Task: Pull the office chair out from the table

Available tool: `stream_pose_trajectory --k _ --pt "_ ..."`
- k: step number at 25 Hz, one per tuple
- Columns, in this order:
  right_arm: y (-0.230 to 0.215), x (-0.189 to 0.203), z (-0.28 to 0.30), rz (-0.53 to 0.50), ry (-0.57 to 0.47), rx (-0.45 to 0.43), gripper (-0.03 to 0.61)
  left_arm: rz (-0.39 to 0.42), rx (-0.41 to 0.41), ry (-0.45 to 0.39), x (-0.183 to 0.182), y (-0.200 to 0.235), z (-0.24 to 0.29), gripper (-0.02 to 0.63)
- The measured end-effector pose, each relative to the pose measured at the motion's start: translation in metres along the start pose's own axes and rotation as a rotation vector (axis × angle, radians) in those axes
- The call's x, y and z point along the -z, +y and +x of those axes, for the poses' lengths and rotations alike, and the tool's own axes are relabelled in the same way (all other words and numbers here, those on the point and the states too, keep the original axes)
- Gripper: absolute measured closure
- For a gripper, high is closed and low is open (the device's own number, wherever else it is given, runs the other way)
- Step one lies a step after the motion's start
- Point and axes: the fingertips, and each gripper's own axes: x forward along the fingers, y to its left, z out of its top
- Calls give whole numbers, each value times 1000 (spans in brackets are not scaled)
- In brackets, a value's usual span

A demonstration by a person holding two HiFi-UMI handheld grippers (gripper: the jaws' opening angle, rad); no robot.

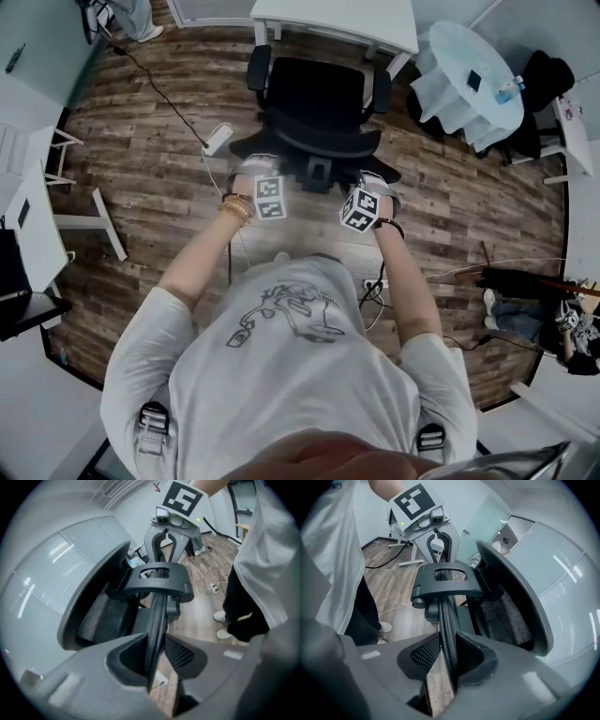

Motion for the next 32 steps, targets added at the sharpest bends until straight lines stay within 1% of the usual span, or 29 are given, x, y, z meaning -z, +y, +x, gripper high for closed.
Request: stream_pose_trajectory --k 7,11,15,22,32 --pt "12 1 -9 4 0 -9 470 3 15 -7 -4 -13 -9 506" --pt "20 0 -15 25 -7 -22 468 25 20 -6 -4 -22 -17 509" --pt "39 -3 -24 35 -9 -16 466 37 30 -25 -3 -41 -28 511" --pt "70 -7 -41 41 -13 -39 466 19 68 -34 -4 -71 -47 511" --pt "108 -7 -63 51 -7 -73 466 34 91 -45 -10 -108 -70 514"
